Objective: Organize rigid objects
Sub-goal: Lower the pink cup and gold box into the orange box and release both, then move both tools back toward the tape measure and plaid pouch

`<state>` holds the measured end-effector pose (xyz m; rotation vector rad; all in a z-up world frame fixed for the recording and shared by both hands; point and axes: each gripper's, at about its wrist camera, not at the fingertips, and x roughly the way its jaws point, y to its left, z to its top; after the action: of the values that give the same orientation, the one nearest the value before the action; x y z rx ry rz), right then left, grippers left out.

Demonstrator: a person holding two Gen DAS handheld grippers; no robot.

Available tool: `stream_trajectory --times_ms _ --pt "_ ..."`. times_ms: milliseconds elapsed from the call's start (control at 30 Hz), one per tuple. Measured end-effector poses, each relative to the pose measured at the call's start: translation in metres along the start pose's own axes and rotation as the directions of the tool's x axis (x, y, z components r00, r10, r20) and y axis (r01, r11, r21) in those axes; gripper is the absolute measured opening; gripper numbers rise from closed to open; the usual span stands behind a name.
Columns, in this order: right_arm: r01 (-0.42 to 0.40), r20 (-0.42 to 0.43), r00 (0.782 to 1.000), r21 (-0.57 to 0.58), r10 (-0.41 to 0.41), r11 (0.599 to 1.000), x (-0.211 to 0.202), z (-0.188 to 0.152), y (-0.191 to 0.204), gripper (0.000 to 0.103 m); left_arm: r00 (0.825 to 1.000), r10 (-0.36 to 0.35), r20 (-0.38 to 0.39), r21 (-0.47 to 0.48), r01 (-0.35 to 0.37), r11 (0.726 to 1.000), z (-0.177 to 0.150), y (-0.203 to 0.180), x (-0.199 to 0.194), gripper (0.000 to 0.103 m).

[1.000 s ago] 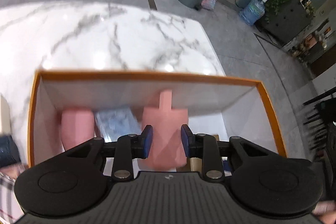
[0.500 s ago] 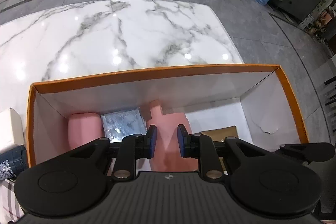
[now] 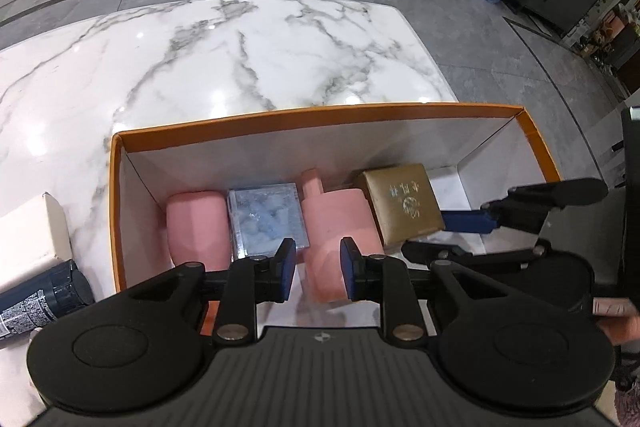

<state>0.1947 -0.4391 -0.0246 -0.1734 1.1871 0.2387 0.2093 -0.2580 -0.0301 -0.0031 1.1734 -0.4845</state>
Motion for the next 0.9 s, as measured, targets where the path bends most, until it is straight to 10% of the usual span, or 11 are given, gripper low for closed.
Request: stream_trajectory --times_ms 300,533,900 --pt "0.048 0.016 0.999 0.006 -0.048 0.999 -0.024 -0.007 0.013 0.037 0.999 -0.018 0.03 0.01 0.018 1.0 -0.008 0.003 -0.022 0.031" --pt "-0.091 0.177 0.981 0.029 0.085 0.995 -0.072 -0.008 0.05 0.039 0.994 -0.03 0.104 0.044 0.026 0.999 -0.026 0.022 -0.079 0.034" --pt "-0.203 0.29 0.931 -0.096 0.223 0.974 -0.094 0.019 0.158 0.054 0.964 0.146 0.223 -0.023 -0.145 0.989 -0.068 0.108 -0.162 0.035"
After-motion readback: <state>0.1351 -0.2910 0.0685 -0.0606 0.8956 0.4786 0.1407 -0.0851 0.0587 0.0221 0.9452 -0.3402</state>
